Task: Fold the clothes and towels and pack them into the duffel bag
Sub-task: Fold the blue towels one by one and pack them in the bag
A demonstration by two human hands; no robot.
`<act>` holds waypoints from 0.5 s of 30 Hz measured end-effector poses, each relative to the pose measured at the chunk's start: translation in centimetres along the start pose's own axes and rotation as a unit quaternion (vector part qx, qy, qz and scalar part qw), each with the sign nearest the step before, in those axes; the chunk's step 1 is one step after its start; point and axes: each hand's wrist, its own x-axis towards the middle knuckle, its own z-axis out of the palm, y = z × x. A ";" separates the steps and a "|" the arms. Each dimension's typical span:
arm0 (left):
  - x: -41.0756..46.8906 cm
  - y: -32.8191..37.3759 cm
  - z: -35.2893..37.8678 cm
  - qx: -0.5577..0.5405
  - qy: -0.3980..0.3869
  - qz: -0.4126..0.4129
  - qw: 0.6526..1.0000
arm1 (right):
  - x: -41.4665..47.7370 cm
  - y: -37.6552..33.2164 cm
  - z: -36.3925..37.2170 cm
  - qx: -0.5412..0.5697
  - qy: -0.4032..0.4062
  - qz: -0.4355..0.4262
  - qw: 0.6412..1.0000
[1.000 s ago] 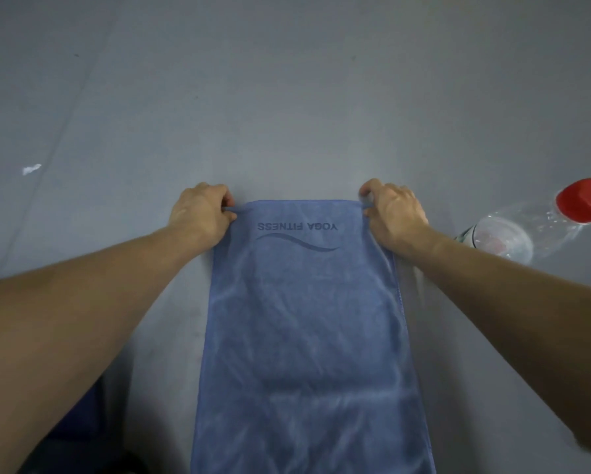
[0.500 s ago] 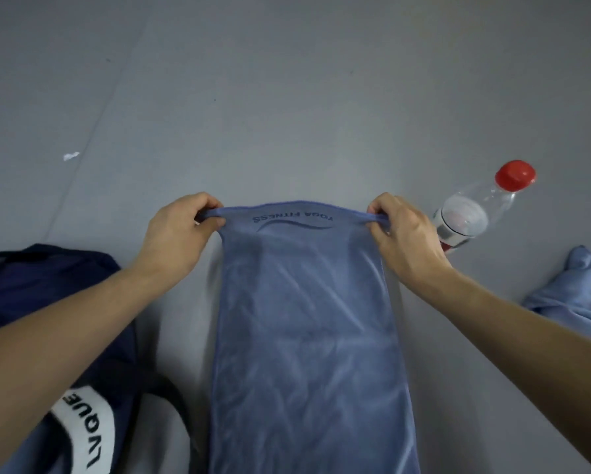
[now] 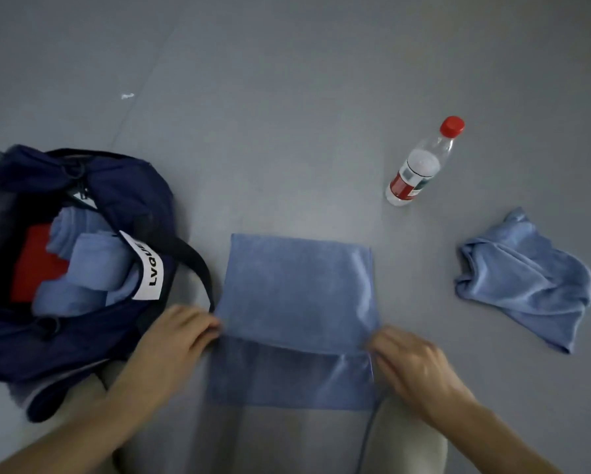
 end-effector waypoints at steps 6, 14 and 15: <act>-6.3 -2.1 4.7 0.071 -0.096 0.094 0.988 | -2.0 -0.5 5.1 -0.036 -0.117 -0.036 0.992; -1.5 -0.7 7.1 0.063 -0.154 0.035 0.985 | 2.7 -0.4 7.4 -0.018 -0.036 -0.054 0.998; 0.5 -0.2 7.9 0.059 -0.141 0.020 0.988 | 4.1 -0.3 7.9 -0.014 -0.007 -0.027 1.000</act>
